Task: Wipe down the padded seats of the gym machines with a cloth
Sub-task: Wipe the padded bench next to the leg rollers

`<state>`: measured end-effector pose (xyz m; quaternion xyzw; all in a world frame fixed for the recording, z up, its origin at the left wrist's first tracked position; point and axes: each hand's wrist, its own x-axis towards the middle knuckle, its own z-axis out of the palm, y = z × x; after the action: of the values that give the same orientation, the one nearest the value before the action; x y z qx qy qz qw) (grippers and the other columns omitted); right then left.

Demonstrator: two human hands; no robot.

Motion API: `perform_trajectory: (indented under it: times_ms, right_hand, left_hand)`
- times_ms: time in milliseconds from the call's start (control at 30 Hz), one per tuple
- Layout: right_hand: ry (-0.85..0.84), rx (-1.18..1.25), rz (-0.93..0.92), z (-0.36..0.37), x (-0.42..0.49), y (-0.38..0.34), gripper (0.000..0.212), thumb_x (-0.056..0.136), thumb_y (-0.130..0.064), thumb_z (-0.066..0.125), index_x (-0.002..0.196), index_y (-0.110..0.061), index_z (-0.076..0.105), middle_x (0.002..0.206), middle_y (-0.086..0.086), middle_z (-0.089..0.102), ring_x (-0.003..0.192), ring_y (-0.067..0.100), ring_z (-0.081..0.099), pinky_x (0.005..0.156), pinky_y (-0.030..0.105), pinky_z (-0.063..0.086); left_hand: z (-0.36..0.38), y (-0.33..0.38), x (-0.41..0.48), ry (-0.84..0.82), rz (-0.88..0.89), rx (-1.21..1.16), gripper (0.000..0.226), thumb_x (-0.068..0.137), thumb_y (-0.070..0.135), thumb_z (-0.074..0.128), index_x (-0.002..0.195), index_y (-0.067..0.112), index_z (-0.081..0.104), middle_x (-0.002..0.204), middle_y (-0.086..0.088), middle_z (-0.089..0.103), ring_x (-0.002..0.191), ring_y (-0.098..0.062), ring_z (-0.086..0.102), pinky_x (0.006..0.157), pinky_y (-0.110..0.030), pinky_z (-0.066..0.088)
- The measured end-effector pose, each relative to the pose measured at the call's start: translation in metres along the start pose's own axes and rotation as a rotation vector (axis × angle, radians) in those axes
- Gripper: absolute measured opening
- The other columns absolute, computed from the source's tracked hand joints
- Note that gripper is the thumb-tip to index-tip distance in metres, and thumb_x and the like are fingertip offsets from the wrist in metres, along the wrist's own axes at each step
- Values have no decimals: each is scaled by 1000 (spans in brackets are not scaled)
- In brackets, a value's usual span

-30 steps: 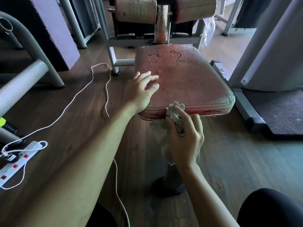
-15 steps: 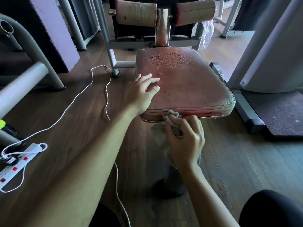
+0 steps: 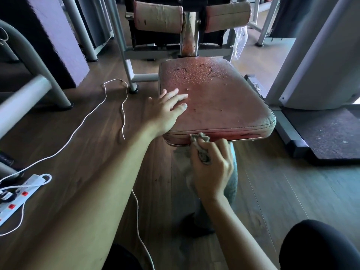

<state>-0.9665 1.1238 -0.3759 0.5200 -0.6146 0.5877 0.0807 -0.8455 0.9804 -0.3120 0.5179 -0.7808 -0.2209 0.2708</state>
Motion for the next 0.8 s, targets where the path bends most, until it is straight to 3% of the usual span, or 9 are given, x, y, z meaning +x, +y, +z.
perform_trajectory:
  times_ms: [167,267,400,567,733,800]
  right_hand:
    - [-117,24,-102,-12,6,-1,13,88,-28,77,85,-16,76,77,-1,56,73,21,54,65,42,48]
    - [-57,26,33,-43,20,23,12,87,-26,78,89,-15,75,86,-1,61,79,21,60,70,43,51]
    - [90,-2,230,-79,42,59,14,84,-24,82,91,-13,76,89,-2,62,76,14,62,69,22,50]
    - [209,49,326,-66,50,68,14,86,-25,80,86,-12,76,85,0,64,74,8,61,70,30,53]
    - [-54,55,113,-42,20,46,20,88,-31,74,86,-11,73,88,0,64,80,23,63,70,46,54]
    - [17,35,154,-50,30,59,18,87,-29,75,85,-11,73,88,0,64,79,24,64,72,42,55]
  left_hand:
    - [-2,8,-4,20,-31,-81,46,90,55,43,132,46,57,161,10,35,155,-18,11,123,-56,-1]
    - [-4,15,-7,9,-59,105,39,104,45,43,142,42,51,164,11,29,156,-17,11,122,-54,-12]
    - [-1,43,-6,-13,-148,316,47,104,41,36,151,36,43,166,4,25,155,-24,13,122,-49,-10]
    - [14,64,-10,58,-176,575,53,105,44,26,155,28,35,166,-7,25,151,-37,22,122,-45,14]
    - [19,55,-4,82,-204,426,52,105,44,34,154,27,38,165,-8,26,153,-37,18,124,-41,11]
    - [20,55,-4,110,-208,372,51,104,44,38,153,29,41,165,-6,27,153,-35,17,124,-40,9]
